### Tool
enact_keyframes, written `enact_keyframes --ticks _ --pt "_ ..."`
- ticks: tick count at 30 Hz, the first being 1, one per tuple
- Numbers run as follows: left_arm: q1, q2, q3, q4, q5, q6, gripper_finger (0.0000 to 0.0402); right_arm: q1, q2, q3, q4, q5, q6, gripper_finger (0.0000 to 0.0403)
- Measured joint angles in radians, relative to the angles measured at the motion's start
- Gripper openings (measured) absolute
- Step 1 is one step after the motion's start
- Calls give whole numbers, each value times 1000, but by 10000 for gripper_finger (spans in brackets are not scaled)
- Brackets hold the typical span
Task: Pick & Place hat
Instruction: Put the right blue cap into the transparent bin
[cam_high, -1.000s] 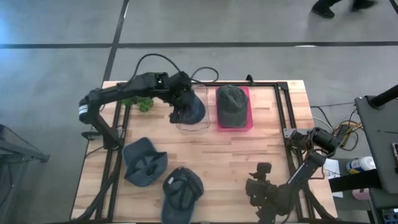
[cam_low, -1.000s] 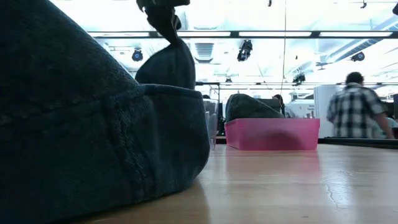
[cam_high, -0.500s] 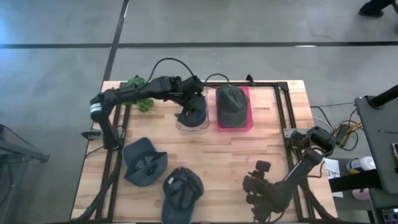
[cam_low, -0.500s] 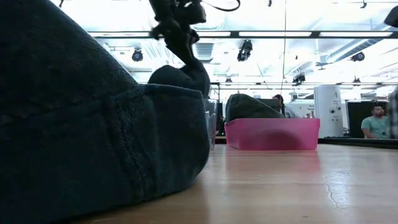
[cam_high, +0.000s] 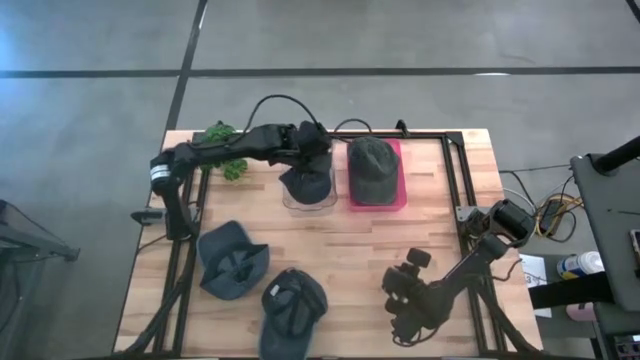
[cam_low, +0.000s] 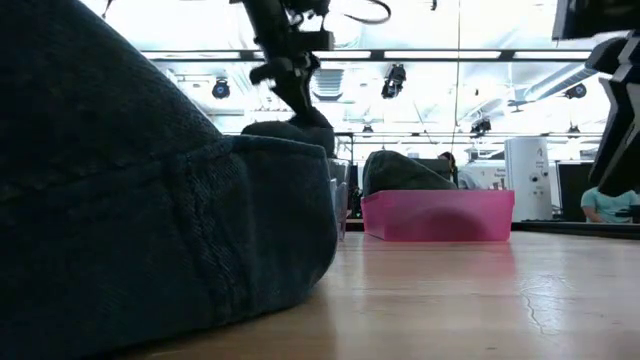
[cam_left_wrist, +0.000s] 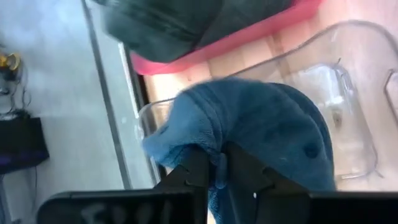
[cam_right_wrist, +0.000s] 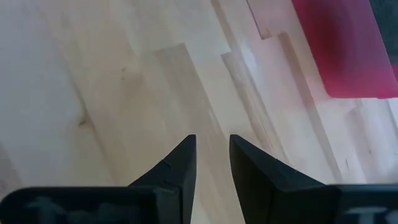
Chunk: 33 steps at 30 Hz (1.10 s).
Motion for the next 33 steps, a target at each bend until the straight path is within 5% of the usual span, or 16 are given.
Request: enact_keyframes --ticks 11,13,18,23,29,33 --pt "0 -46 0 -156 0 -340 94 -118 -214 -193 311 -77 -100 91" --pt "-1 -45 -3 -162 -29 -319 101 -151 -291 -244 365 -77 -138 91" --pt "-32 -49 40 -154 -308 -214 104 -244 -458 -334 418 -70 -226 91" --pt "-36 -51 100 -172 -306 -223 105 -323 -568 -390 469 -70 -301 91" --pt "-37 -66 156 -330 -327 -529 105 -345 -616 -423 496 -67 -336 91" --pt "-16 -84 115 -438 -163 -849 105 -345 -611 -435 497 -67 -336 87"
